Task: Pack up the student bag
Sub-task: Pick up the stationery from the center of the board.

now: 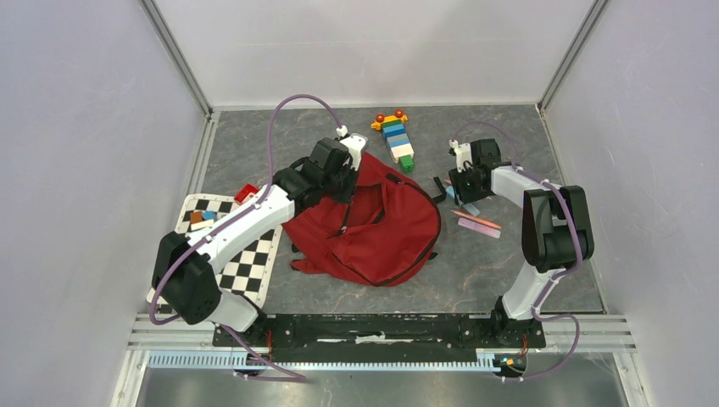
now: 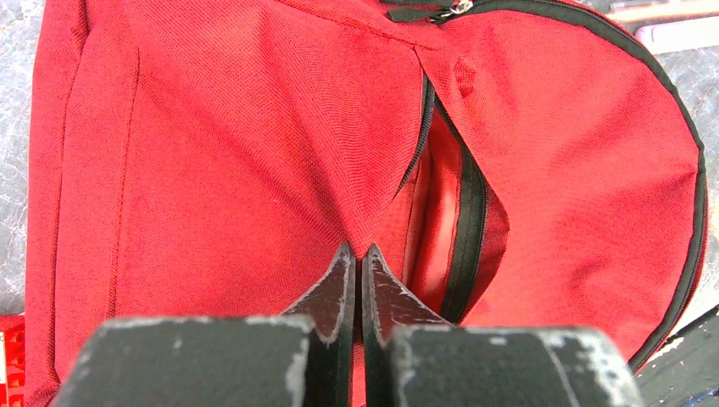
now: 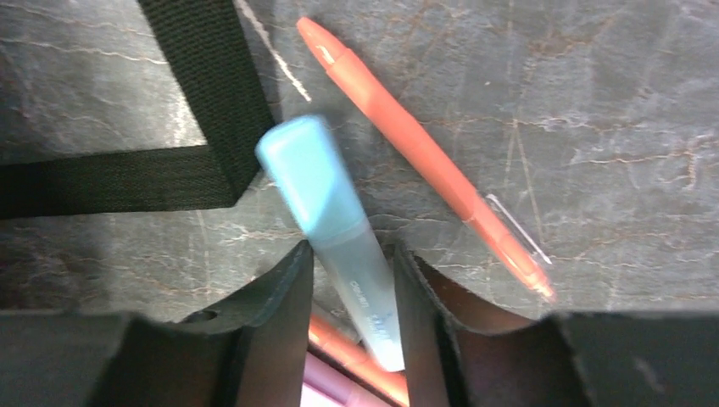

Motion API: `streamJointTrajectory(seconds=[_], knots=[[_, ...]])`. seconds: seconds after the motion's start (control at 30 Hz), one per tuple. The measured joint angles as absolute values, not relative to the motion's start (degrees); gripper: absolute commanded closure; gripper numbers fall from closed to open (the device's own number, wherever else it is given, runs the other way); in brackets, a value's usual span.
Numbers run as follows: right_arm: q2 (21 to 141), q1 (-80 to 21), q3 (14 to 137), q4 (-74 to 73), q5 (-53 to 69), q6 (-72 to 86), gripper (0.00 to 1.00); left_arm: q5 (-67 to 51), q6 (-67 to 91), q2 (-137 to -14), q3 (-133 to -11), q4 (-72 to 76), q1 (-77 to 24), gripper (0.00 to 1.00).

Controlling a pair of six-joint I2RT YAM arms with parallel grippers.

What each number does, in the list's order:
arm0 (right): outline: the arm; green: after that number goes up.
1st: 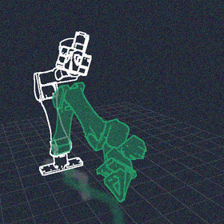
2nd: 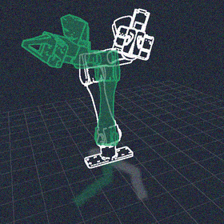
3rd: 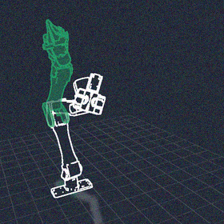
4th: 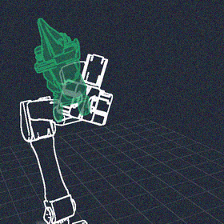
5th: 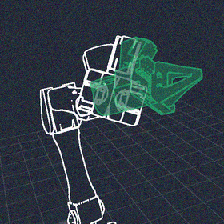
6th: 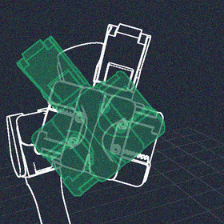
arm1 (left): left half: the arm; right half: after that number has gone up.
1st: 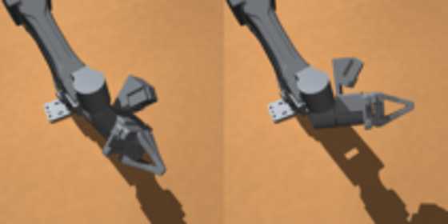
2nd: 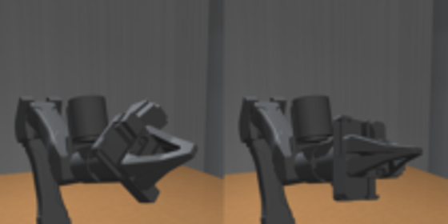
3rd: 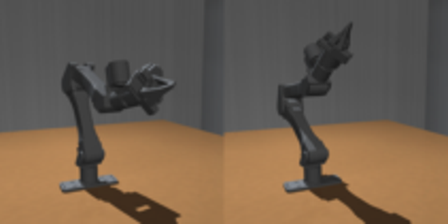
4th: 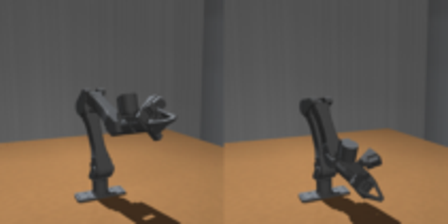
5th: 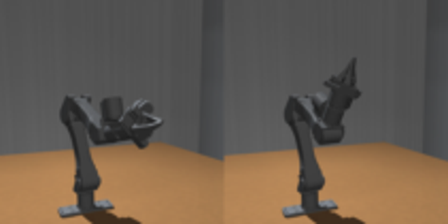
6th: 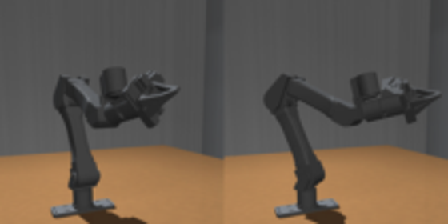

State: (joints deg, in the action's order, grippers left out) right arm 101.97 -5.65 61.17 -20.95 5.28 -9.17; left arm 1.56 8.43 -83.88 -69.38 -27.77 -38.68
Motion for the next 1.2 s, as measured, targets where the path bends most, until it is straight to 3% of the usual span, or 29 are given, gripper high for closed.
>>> streamJointTrajectory(seconds=[0.2,0.23,0.7,0.97,1.2], knots=[[101.97,-5.67,61.17,-21.02,8.97,-8.84,0.99,1.56,8.45,-83.9,-69.41,-27.77,-38.68,0.98],[101.95,-5.67,61.17,-21.02,9.08,-8.8,1.0,1.54,8.45,-83.96,-69.45,-27.79,-38.7,0.98],[89.45,-7.84,62.06,-22.02,6.35,-5.87,1.0,1.52,8.45,-85.01,-70.41,-28.86,-38.7,0.98],[88.03,-18.7,70.06,-26.48,12.38,0.58,1.0,1.56,8.49,-84.95,-68.05,-26.5,-38.7,0.98],[87.7,-28.12,70.11,-29.26,16.67,6.81,1.0,3.05,8.51,-82.28,-66.72,-25.28,-38.7,0.98]])
